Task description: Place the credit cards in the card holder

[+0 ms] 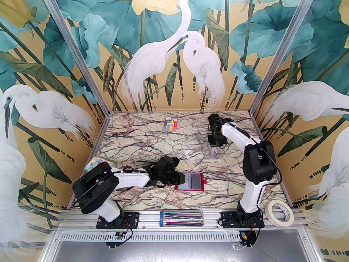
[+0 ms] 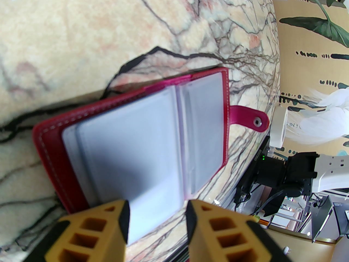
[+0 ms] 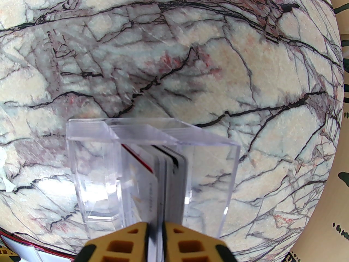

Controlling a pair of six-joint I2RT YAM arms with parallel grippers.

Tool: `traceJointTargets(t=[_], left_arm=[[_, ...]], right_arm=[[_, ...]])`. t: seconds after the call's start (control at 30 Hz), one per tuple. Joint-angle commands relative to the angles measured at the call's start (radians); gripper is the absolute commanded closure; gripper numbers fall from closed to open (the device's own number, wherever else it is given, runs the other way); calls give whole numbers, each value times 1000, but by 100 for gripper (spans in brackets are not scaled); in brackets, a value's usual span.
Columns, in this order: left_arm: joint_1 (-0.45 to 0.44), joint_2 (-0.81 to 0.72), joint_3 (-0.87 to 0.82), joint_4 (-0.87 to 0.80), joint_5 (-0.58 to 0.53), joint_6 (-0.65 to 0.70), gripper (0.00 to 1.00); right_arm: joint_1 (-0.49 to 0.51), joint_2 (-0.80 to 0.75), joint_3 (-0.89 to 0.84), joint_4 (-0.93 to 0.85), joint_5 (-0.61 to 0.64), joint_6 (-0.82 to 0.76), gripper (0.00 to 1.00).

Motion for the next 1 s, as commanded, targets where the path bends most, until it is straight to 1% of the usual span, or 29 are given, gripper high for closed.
traceJointTargets(t=[0.0, 0.33, 0.37, 0.7, 0.97], left_arm=[[7, 9, -7, -11, -8, -10, 60], [7, 1, -12, -10, -8, -13, 60], [7, -1, -12, -11, -8, -12, 60], [7, -30, -9, -29, -14, -11, 60], [7, -28, -11, -28, -15, -11, 60]], right_arm=[[8, -40, 22, -24, 22, 0, 88], [16, -60, 29, -40, 19, 4, 92], [17, -64, 31, -43, 14, 4, 94], [16, -104, 33, -65, -25, 23, 99], [15, -101, 29, -60, -24, 25, 100]])
